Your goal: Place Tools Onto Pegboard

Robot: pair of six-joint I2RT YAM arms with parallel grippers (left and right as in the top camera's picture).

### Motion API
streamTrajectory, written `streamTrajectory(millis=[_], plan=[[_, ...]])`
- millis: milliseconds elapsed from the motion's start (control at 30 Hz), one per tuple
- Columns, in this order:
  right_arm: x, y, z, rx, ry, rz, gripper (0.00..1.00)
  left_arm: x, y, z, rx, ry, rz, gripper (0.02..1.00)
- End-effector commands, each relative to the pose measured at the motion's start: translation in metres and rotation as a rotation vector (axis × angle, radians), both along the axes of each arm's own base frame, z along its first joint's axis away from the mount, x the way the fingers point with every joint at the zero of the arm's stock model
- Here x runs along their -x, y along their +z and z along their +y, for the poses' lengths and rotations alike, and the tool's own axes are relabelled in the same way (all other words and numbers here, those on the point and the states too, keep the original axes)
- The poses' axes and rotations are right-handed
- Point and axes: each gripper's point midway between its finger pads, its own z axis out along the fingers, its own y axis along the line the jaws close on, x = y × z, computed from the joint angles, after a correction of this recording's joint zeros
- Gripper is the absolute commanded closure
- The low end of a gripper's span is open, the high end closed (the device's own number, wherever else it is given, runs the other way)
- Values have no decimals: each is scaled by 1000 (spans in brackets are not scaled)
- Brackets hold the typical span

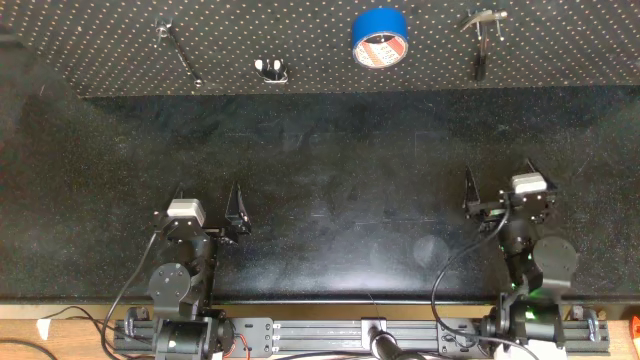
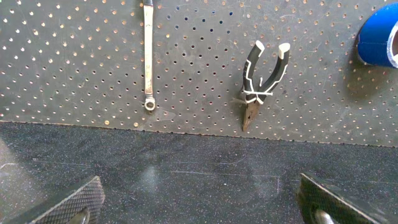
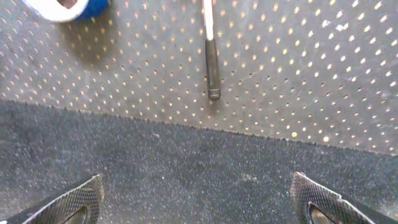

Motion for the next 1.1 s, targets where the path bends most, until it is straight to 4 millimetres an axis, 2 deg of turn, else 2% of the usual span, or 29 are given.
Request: streamTrajectory(millis=[33, 133, 267, 433, 500, 1100], plan=[[9, 22, 8, -37, 25, -103, 25, 0, -1, -2, 2, -10, 1, 25], [13, 35, 7, -72, 1, -153, 25, 0, -1, -2, 2, -10, 1, 25], [21, 35, 2, -162, -52, -149, 25, 0, -1, -2, 2, -10, 1, 25], [27, 23, 2, -157, -55, -106, 25, 0, -1, -2, 2, -10, 1, 27], [28, 12, 2, -159, -59, -61, 25, 0, -1, -2, 2, -10, 1, 25], [28, 11, 3, -171, -54, -58, 25, 0, -1, -2, 2, -10, 1, 25]])
